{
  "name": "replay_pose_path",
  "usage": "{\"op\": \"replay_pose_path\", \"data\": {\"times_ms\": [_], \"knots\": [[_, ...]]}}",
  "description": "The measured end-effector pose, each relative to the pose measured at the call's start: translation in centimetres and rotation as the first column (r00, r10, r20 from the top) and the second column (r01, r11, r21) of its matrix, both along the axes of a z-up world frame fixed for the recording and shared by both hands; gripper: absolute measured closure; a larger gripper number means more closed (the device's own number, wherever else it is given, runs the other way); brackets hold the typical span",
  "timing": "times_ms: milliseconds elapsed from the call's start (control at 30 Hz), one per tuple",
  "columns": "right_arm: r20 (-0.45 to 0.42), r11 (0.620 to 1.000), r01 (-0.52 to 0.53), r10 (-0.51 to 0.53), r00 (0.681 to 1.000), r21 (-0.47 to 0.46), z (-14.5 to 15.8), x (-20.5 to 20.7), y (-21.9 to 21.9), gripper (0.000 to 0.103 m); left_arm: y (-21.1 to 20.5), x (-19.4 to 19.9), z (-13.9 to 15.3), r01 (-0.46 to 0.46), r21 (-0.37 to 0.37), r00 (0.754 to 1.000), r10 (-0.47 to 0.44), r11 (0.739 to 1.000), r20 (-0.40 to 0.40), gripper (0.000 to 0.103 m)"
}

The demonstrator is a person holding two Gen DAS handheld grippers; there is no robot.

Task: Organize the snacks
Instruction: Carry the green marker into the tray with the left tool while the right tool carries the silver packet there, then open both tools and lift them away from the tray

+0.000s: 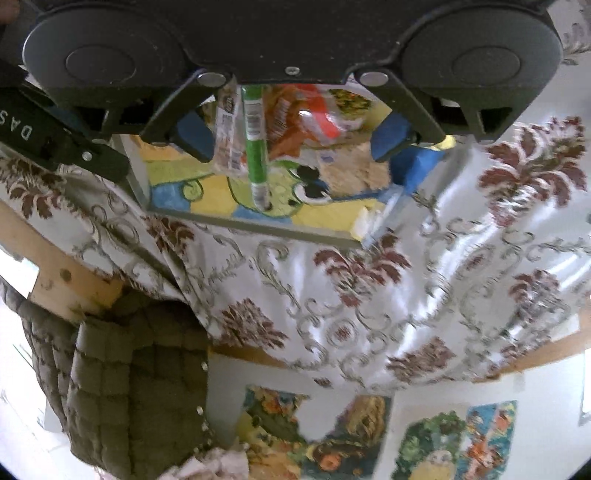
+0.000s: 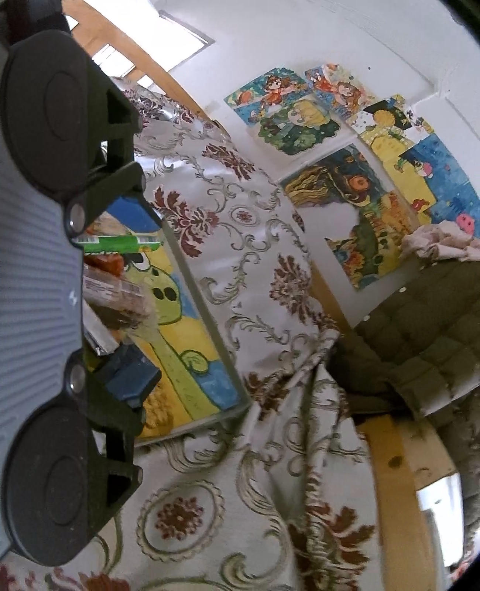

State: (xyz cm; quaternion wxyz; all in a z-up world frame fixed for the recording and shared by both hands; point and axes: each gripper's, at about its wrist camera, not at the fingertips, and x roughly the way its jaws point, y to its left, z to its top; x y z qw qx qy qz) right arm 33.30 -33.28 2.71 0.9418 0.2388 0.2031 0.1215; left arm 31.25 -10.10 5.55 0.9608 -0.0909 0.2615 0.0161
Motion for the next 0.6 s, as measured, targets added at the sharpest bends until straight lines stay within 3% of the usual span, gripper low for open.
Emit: {"op": "replay_pose_path", "data": {"times_ms": [367,600], "knots": [[0.076,0.992,0.066,-0.058,0.995,-0.105,2.6,-5.4,-0.6,0.004,1.1,-6.6,4.0,-0.041,0.039,0.994,0.037,0.998,0.099,0.001],[0.128,0.980,0.068,-0.044,0.991,-0.190,3.8,-9.8,0.7,0.000,1.8,-11.2,4.3,-0.057,0.047,0.992,0.051,0.997,0.113,0.001]]}}
